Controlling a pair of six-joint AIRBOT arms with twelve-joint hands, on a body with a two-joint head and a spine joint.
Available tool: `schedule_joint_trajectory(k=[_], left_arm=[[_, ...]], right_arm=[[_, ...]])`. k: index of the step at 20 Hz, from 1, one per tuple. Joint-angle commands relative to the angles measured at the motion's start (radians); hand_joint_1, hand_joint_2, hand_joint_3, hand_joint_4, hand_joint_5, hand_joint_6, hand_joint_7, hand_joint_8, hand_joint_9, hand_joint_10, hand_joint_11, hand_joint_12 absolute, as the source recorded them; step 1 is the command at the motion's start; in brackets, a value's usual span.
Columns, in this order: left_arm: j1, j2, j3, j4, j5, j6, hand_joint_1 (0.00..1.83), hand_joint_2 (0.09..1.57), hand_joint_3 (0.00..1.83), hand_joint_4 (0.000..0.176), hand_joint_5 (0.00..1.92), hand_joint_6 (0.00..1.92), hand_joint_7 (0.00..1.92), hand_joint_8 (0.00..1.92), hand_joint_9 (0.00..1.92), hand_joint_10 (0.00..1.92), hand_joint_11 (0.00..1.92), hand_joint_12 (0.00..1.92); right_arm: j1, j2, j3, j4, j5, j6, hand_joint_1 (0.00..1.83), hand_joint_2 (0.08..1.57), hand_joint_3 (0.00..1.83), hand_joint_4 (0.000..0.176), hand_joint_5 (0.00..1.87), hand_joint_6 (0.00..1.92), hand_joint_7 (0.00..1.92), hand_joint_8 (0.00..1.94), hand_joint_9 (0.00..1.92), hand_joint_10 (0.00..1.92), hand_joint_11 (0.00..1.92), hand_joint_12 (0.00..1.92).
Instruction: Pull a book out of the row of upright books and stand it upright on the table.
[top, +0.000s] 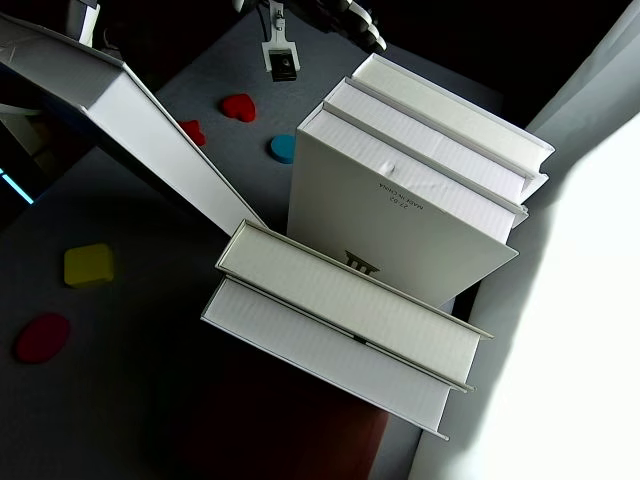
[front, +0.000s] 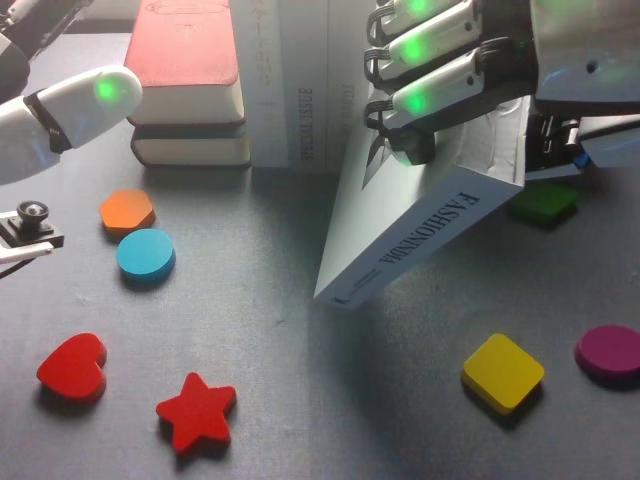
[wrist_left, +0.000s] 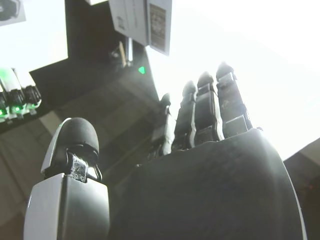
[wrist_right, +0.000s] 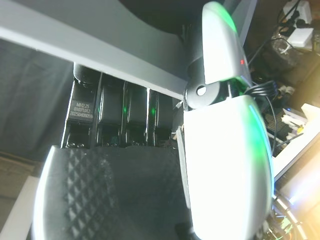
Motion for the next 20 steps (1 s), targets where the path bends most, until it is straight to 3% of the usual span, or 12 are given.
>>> schedule_joint_trajectory(k=[1, 2, 3, 4, 6, 12, 13, 14, 15, 16, 18, 20], left_arm=[[-0.012, -0.004, 0.007, -0.021, -0.118, -0.007, 0.18, 1.14, 0.0, 0.095, 0.03, 0.0, 0.0, 0.0, 0.0, 0.0, 0.0, 0.0], [-0.013, -0.006, 0.01, -0.021, -0.119, -0.007, 0.19, 1.13, 0.0, 0.106, 0.02, 0.0, 0.0, 0.0, 0.0, 0.0, 0.0, 0.0], [-0.013, -0.007, 0.012, -0.022, -0.121, -0.007, 0.26, 1.12, 0.0, 0.088, 0.07, 0.02, 0.0, 0.0, 0.0, 0.0, 0.01, 0.0], [-0.013, -0.009, 0.015, -0.023, -0.123, -0.006, 0.2, 1.1, 0.0, 0.092, 0.08, 0.02, 0.0, 0.0, 0.0, 0.0, 0.0, 0.0], [-0.014, -0.015, 0.023, -0.025, -0.123, -0.006, 0.14, 1.12, 0.0, 0.125, 0.06, 0.01, 0.0, 0.0, 0.0, 0.0, 0.01, 0.01], [-0.029, -0.024, 0.033, -0.025, -0.113, -0.006, 0.12, 1.11, 0.0, 0.135, 0.01, 0.0, 0.0, 0.0, 0.0, 0.0, 0.0, 0.0], [-0.036, -0.026, 0.033, -0.024, -0.109, -0.006, 0.03, 1.15, 0.01, 0.129, 0.0, 0.0, 0.0, 0.0, 0.0, 0.0, 0.0, 0.0], [-0.037, -0.027, 0.033, -0.023, -0.107, -0.006, 0.12, 1.22, 0.03, 0.1, 0.01, 0.0, 0.0, 0.0, 0.0, 0.0, 0.0, 0.0], [-0.037, -0.027, 0.033, -0.023, -0.106, -0.006, 0.31, 1.31, 0.05, 0.039, 0.05, 0.02, 0.0, 0.0, 0.0, 0.0, 0.0, 0.0], [-0.037, -0.028, 0.034, -0.024, -0.102, -0.006, 0.45, 1.36, 0.04, 0.012, 0.08, 0.02, 0.0, 0.0, 0.0, 0.0, 0.0, 0.0], [-0.044, -0.034, 0.039, -0.022, -0.094, -0.006, 0.4, 1.38, 0.01, 0.045, 0.1, 0.01, 0.0, 0.0, 0.0, 0.0, 0.0, 0.01], [-0.047, -0.036, 0.04, -0.021, -0.091, -0.006, 0.35, 1.38, 0.01, 0.052, 0.1, 0.01, 0.0, 0.0, 0.0, 0.0, 0.0, 0.0]], right_arm=[[0.019, -0.002, 0.003, 0.081, 0.012, -0.003, 1.18, 1.22, 0.0, 0.0, 0.87, 1.15, 0.69, 1.48, 0.56, 1.46, 0.54, 1.85], [0.021, -0.002, 0.003, 0.082, 0.02, -0.002, 1.18, 1.22, 0.0, 0.0, 0.87, 1.15, 0.69, 1.48, 0.56, 1.46, 0.54, 1.85], [0.022, -0.002, 0.003, 0.084, 0.027, -0.002, 1.18, 1.22, 0.0, 0.0, 0.87, 1.15, 0.69, 1.48, 0.56, 1.46, 0.54, 1.85], [0.025, -0.002, 0.004, 0.087, 0.038, -0.002, 1.18, 1.22, 0.0, 0.0, 0.87, 1.15, 0.69, 1.48, 0.56, 1.46, 0.54, 1.85], [0.035, 0.009, 0.004, 0.097, 0.054, -0.003, 1.18, 1.22, 0.0, 0.0, 0.87, 1.15, 0.69, 1.48, 0.56, 1.46, 0.54, 1.85], [0.041, 0.013, 0.014, 0.105, 0.028, -0.005, 1.18, 1.22, 0.0, 0.0, 0.87, 1.15, 0.69, 1.48, 0.56, 1.46, 0.54, 1.85], [0.046, 0.004, 0.028, 0.095, 0.005, 0.017, 1.18, 1.22, 0.0, 0.0, 0.87, 1.15, 0.69, 1.48, 0.56, 1.46, 0.54, 1.85], [0.048, -0.013, 0.051, 0.091, -0.002, 0.044, 1.18, 1.22, 0.0, 0.0, 0.87, 1.15, 0.69, 1.48, 0.56, 1.46, 0.54, 1.85], [0.048, -0.033, 0.075, 0.089, -0.004, 0.07, 1.18, 1.22, 0.0, 0.0, 0.87, 1.15, 0.69, 1.48, 0.56, 1.46, 0.54, 1.85], [0.049, -0.058, 0.106, 0.085, -0.007, 0.1, 1.18, 1.22, 0.0, 0.0, 0.87, 1.15, 0.69, 1.48, 0.56, 1.46, 0.54, 1.85], [0.063, -0.106, 0.161, 0.044, -0.02, 0.174, 1.18, 1.22, 0.0, 0.0, 0.87, 1.15, 0.69, 1.48, 0.56, 1.46, 0.54, 1.85], [0.074, -0.14, 0.199, 0.021, -0.024, 0.223, 1.18, 1.22, 0.0, 0.0, 0.87, 1.15, 0.69, 1.48, 0.56, 1.46, 0.54, 1.85]])
